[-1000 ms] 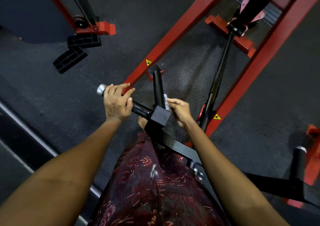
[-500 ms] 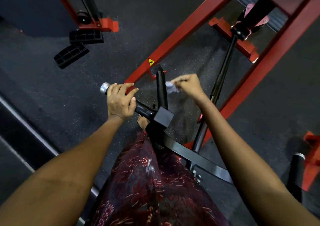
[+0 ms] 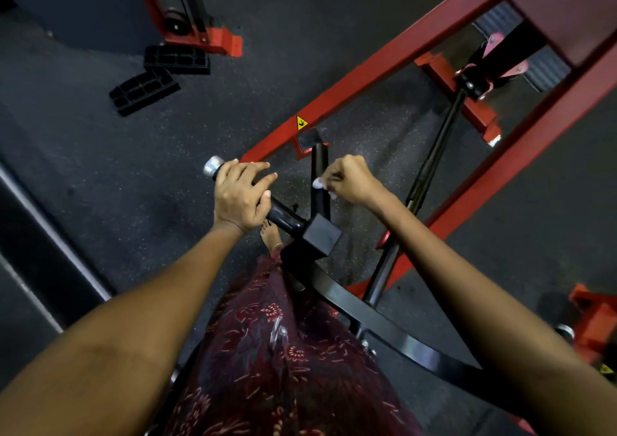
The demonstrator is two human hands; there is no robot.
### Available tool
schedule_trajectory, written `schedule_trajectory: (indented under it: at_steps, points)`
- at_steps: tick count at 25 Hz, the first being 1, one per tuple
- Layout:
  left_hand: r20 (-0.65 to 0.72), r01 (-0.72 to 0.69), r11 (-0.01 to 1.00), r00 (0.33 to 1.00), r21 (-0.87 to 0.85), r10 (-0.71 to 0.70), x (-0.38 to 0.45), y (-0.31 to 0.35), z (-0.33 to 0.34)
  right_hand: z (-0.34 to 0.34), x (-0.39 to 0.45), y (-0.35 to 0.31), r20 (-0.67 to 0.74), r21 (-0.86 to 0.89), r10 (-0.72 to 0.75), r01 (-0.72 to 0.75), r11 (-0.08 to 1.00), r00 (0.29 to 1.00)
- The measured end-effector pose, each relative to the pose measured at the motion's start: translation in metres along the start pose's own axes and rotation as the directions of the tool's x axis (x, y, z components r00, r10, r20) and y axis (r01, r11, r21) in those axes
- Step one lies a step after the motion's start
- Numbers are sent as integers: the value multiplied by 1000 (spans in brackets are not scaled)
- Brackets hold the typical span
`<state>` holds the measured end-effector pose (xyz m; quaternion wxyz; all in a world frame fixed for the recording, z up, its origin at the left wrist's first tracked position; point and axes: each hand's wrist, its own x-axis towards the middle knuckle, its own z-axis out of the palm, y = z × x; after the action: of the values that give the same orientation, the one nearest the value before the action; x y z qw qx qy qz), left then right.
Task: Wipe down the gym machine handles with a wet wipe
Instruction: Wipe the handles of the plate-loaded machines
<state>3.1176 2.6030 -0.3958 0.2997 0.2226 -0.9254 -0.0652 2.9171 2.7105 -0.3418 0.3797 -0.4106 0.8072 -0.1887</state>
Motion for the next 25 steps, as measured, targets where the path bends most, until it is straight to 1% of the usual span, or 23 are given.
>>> schedule_trajectory:
  at_steps: [2,3,4,5,6,7,8,10,12,13,14,15,16,17,18,19,20,21,22,23,25]
  points:
    - [1,-2,1000,1000,3,2,0,0,1,-14,-14,0,207,-43,-49,59,997,977]
    - [-2,-1,1000,1000,10,1,-1,0,2,-21,-12,0,282,-73,-49,72,995,958]
    - [-3,0,1000,1000,16,1,-1,0,2,-26,-4,-1,284,-82,-38,64,995,958]
    - [-1,0,1000,1000,18,0,-1,-1,2,-30,9,-1,216,-51,-13,25,998,976]
    - [-1,2,1000,1000,18,-2,-1,-1,2,-30,25,-1,104,-14,18,-16,1000,994]
    - [-3,2,1000,1000,21,-2,-1,-1,2,-27,40,-2,-8,-2,39,-39,999,999]
    - [-4,3,1000,1000,25,-3,-1,-1,1,-21,52,-3,-85,-24,42,-44,999,996]
    - [3,10,1000,1000,26,-10,-1,0,1,-4,62,-2,-139,-87,9,-21,996,990]
    - [6,15,1000,1000,23,-16,-2,0,2,3,56,0,-116,-116,-28,14,993,993]
    - [4,17,1000,1000,24,-17,-2,0,2,0,52,1,-61,-106,-28,22,994,998]
    - [4,16,1000,1000,25,-16,-2,0,2,-8,49,2,47,-85,-16,20,996,999]
    - [7,14,1000,1000,26,-15,-2,0,2,-17,47,1,182,-57,8,3,998,983]
    - [9,15,1000,1000,27,-15,-2,-1,2,-26,47,-1,279,-26,21,-15,1000,960]
    - [13,18,1000,1000,24,-19,-2,-1,2,-31,51,0,274,2,26,-28,1000,961]
    - [18,23,1000,1000,20,-23,-2,-1,2,-32,57,2,168,40,38,-46,998,985]
    - [19,25,1000,1000,19,-25,-2,-1,2,-31,64,4,7,62,59,-59,996,998]
    - [19,24,999,1000,24,-24,-3,0,2,-27,70,5,-122,61,71,-64,996,990]
    - [19,21,999,1000,26,-22,-3,0,2,-21,75,5,-178,36,68,-62,997,982]
    - [23,19,1000,1000,24,-19,-3,0,2,-14,76,4,-169,-7,45,-47,999,985]
    - [27,20,1000,999,18,-20,-2,-1,2,-9,75,2,-126,-49,19,-25,998,992]
    - [23,24,1000,999,10,-24,-3,-1,2,-9,66,-5,10,-116,-18,19,993,1000]
